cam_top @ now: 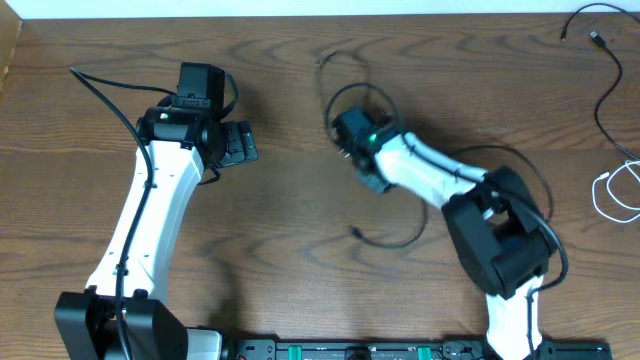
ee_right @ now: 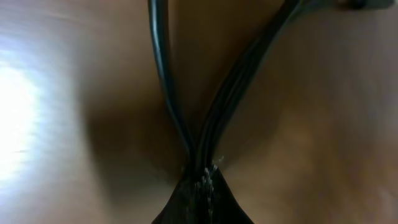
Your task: Untangle cables
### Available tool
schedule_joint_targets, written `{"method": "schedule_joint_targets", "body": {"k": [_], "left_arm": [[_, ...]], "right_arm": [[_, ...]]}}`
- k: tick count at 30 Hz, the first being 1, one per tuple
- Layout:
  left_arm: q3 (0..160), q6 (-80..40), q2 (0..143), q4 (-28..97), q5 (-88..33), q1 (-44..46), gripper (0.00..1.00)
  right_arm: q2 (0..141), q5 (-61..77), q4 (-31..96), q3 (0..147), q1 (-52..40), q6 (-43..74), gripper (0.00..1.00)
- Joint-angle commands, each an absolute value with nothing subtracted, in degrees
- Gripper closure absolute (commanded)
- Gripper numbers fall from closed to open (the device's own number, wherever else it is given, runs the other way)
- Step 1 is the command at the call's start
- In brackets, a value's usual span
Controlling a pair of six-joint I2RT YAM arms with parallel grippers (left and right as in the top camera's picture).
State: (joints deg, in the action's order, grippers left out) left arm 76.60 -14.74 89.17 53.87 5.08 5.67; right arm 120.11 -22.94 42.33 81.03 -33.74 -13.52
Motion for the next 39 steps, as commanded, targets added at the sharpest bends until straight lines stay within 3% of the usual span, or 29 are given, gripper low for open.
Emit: {"method": "schedule_joint_targets", "body": {"k": [1,9,26,33,39], "left_arm": [[77.03,-14.20,89.86,54.17,6.04,5.43,0.04],[77.03,-14.20,89.86,54.17,6.04,5.43,0.04],[77.03,-14.20,89.86,54.17,6.04,5.43,0.04],[77.03,-14.20,89.86,54.17,6.04,5.43,0.04],[77.03,-14.20,89.86,54.17,6.04,5.43,0.04]], "right_arm": [[120.51,-31.62,43.92,87.11,-28.51,-11.14,0.99],[120.31,-31.55,51.44,96.77,-13.02,-7.14,0.99],[119.02,-20.73,53.80,97.62,26.89,5.78,0.99],[119.02,-10.57,51.59,97.62,36.99,9.85,0.99],[119.02,-8.36,49.76,97.73,39.20,9.85,0.99]]}}
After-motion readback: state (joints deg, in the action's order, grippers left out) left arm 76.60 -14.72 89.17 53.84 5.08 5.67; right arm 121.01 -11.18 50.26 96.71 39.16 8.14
